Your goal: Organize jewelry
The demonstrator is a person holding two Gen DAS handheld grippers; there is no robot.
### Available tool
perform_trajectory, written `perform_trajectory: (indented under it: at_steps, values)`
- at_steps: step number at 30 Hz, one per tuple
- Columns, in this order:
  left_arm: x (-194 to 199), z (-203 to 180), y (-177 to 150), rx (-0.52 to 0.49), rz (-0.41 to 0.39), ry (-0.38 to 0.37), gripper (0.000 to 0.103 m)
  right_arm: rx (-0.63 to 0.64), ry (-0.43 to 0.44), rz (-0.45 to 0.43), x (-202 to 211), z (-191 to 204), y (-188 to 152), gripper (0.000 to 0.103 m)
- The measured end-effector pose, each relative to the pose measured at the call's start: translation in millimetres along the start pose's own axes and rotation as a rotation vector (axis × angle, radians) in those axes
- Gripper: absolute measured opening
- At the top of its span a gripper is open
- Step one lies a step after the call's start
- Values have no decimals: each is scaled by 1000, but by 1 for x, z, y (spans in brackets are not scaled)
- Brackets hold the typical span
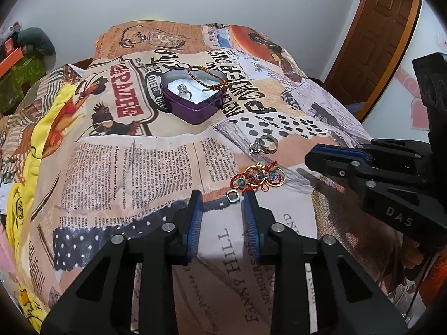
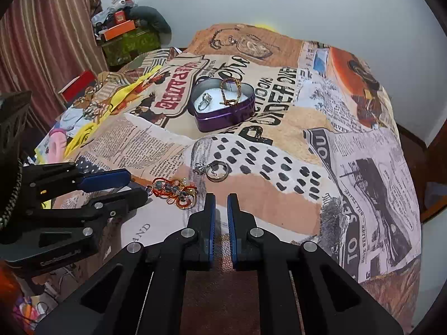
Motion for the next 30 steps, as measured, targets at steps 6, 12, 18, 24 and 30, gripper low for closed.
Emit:
perform_trajectory:
  at_steps: [6,12,18,24,30]
  values:
    - [-6,-5,-1,-11,14,-26,13,-9,4,20,-3,-5,-2,19]
    - [-8,-9,0,-30,0,-22,8,-8,7,23,-5,-7,-2,24]
    - [1,3,7,9,-27,-20,8,-18,21,22,-9,-8,2,24]
    - [14,17,22,38,-70,-9,8,-46,42,24,-15,-12,6,24]
    - [19,21,32,34,-100,0,8,-18,41,34,-25,-10,12,24]
Point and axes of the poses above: each gripper's, at about its wrist camera, not at the fingertips, and x roughly against the way its jaws point, z to its left, y to its top, the point moved 9 cm from there along -x, roughly the way its jaws point, and after that the axes turned 14 degrees about x, right-handed, at the moved point
